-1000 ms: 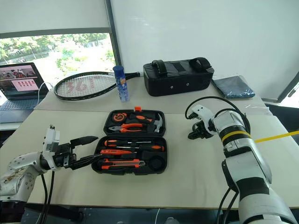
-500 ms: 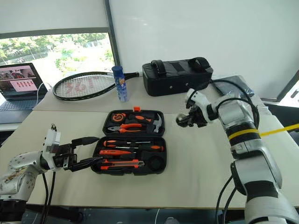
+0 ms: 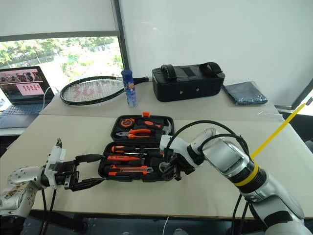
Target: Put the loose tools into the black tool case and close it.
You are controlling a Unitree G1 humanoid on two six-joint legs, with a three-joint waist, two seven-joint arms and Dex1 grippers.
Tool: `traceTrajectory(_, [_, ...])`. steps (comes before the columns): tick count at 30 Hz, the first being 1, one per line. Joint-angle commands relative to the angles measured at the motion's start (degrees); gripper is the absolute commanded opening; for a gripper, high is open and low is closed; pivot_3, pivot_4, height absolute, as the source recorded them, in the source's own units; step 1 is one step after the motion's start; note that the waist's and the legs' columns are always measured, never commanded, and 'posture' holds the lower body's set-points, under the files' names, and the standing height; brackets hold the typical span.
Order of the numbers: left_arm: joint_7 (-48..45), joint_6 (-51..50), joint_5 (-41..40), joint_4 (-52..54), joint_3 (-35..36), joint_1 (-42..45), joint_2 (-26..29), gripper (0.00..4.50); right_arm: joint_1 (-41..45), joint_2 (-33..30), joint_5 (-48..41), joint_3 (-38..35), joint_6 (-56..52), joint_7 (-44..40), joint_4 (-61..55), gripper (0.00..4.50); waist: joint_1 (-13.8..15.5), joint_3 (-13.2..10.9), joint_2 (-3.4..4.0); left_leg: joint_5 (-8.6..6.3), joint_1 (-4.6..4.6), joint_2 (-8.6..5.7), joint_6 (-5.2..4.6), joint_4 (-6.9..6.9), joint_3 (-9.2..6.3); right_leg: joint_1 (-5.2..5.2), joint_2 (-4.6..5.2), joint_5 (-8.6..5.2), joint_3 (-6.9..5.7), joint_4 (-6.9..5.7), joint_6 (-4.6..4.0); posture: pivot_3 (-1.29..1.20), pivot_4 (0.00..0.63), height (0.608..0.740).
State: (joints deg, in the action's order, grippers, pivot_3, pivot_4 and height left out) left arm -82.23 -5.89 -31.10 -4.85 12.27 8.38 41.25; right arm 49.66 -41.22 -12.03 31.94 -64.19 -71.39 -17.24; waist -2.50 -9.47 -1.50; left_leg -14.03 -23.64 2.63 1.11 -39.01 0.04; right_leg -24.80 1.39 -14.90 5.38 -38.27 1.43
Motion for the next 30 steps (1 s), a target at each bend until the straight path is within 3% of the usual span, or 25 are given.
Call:
traceTrajectory(1, [0.3, 0.74, 0.03, 1.19, -0.12, 0.65, 0.53, 4.5, 0.66, 0.23, 0.86, 1.36, 1.75, 2.21, -0.5, 0.09, -0.02, 0.0, 0.0, 0.0, 0.0, 0.01, 0.0, 0.01, 0.0, 0.0, 0.0, 0.0, 0.0, 0.0, 0.0, 0.0, 0.15, 0.74])
traceTrajectory(8, [1.04, 0.67, 0.05, 1.66, 0.01, 0.32, 0.49, 4.5, 0.49, 0.56, 1.13, 2.46, 4.44, 4.34, 0.36, 0.09, 0.02, 0.0, 0.0, 0.0, -0.02, 0.0, 0.0, 0.02, -0.01, -0.01, 0.01, 0.0, 0.0, 0.01, 0.0, 0.0, 0.15, 0.74])
traceTrajectory(11, [1.44, 0.62, 0.16, 1.74, 0.13, 0.18, 0.58, 4.5, 0.74, 0.29, 0.93, 2.08, 6.36, 4.15, 0.68, 0.96, -0.06, 0.0, 0.0, 0.0, -0.02, 0.0, 0.0, 0.02, -0.01, -0.01, 0.01, 0.0, 0.0, 0.02, 0.0, 0.0, 0.15, 0.74])
traceTrajectory(15, [3.0, -0.75, -0.04, 1.31, 1.13, 0.1, 1.2, 4.5, 0.76, -0.15, -6.98, -6.18, 5.22, 0.52, -1.95, 2.34, 0.01, 0.0, 0.0, 0.0, -0.03, 0.01, 0.0, 0.02, -0.01, -0.02, 0.0, 0.0, 0.0, 0.02, 0.0, 0.0, 0.15, 0.74])
traceTrajectory(21, [9.74, -2.48, 1.95, -2.57, 4.25, 0.79, 3.05, 4.5, -5.93, -6.46, -11.01, -19.74, 12.1, -0.58, 0.9, 2.34, 0.27, 0.0, -0.01, -0.01, -0.04, 0.01, -0.01, 0.02, -0.07, 0.06, 0.02, 0.0, -0.06, 0.09, 0.0, 0.0, 0.15, 0.74])
traceTrajectory(22, [11.03, -2.07, 2.78, -3.59, 4.46, 1.04, 3.2, 4.5, -7.94, -7.15, -9.99, -20.5, 14.9, 0.12, 1.89, 2.07, 0.42, 0.02, -0.05, -0.01, 0.0, 0.01, -0.01, 0.02, -0.09, 0.12, 0.03, 0.0, -0.1, 0.16, 0.0, 0.0, 0.15, 0.74])
traceTrajectory(24, [15.04, -1.55, 4.95, -6.39, 4.69, 2.2, 3.05, 4.0, -13.38, -8.13, -6.49, -21.13, 23.23, 2.18, 4.6, 1.74, 0.43, 0.01, -0.06, -0.04, 0.25, 0.01, -0.05, 0.05, -0.12, 0.43, 0.05, 0.0, -0.18, 0.29, 0.01, 0.0, 0.15, 0.74])
traceTrajectory(25, [16.85, -2.2, 5.81, -7.35, 4.43, 2.76, 3.01, 3.85, -15.63, -7.91, -4.99, -21.4, 26.52, 3.69, 6.14, 1.37, 0.4, 0.02, -0.07, -0.04, 0.34, -0.01, -0.06, 0.09, -0.08, 0.5, 0.07, -0.01, -0.15, 0.31, 0.02, 0.0, 0.15, 0.74])
traceTrajectory(29, [22.0, -3.89, 8.29, -8.12, 2.06, 5.02, 1.32, 2.38, -20.86, -2.44, 0.86, -22.76, 44.12, 11.51, 15.12, 0.02, -0.03, 0.0, -0.08, -0.03, 0.38, -0.02, -0.05, 0.07, -0.06, 0.51, 0.04, -0.01, -0.09, 0.22, 0.03, 0.0, 0.15, 0.74])
traceTrajectory(30, [23.38, -5.28, 8.79, -7.95, 1.15, 5.61, 0.76, 1.83, -21.15, -1.1, 2.52, -22.64, 47.65, 13.38, 17.44, 0.0, -0.12, 0.0, -0.08, -0.03, 0.39, -0.02, -0.05, 0.07, 0.0, 0.47, 0.03, -0.01, -0.01, 0.18, 0.03, 0.0, 0.15, 0.74])
